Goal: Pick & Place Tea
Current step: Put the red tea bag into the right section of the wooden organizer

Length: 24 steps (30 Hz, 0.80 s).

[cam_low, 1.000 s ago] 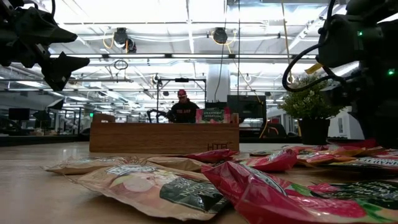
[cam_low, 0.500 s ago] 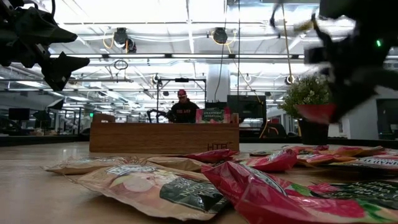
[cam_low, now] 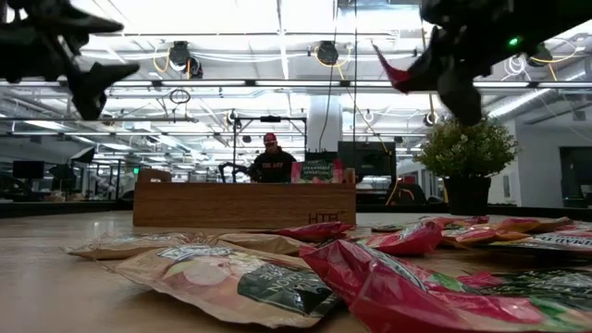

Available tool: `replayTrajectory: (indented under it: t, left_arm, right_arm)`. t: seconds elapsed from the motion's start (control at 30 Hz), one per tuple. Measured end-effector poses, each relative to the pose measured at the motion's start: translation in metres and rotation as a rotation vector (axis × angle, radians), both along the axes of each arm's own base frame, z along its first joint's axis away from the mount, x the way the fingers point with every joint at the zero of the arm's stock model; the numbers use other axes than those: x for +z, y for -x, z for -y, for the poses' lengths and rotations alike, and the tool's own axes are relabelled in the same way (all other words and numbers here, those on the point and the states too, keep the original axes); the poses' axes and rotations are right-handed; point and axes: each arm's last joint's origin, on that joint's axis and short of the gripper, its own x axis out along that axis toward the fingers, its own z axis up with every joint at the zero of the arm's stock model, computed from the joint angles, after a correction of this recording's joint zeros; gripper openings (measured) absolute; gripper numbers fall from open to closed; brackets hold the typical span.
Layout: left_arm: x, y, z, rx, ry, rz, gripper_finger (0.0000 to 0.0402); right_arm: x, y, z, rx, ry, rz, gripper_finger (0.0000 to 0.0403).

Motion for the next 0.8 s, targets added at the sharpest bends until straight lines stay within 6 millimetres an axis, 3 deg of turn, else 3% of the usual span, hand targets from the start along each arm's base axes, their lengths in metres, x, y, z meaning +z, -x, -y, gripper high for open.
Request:
replayTrajectory:
  t: [0.3, 0.6, 0.8]
  left_arm:
    - [0.012, 0.003, -0.002, 0.022, 0.029, 0.118, 0.0251]
    - [0.014, 0.005, -0.013, 0.362, -0.046, 0.089, 0.0251]
    - [0.013, 0.006, -0.017, 0.481, -0.136, 0.041, 0.025]
  right_arm:
    - [-0.024, -0.021, 0.046, -0.053, 0.059, 0.006, 0.0]
    - [-0.025, -0.044, 0.085, 0.047, 0.166, 0.044, 0.0]
    - [-0.025, -0.05, 0.105, 0.151, 0.18, 0.143, 0.0]
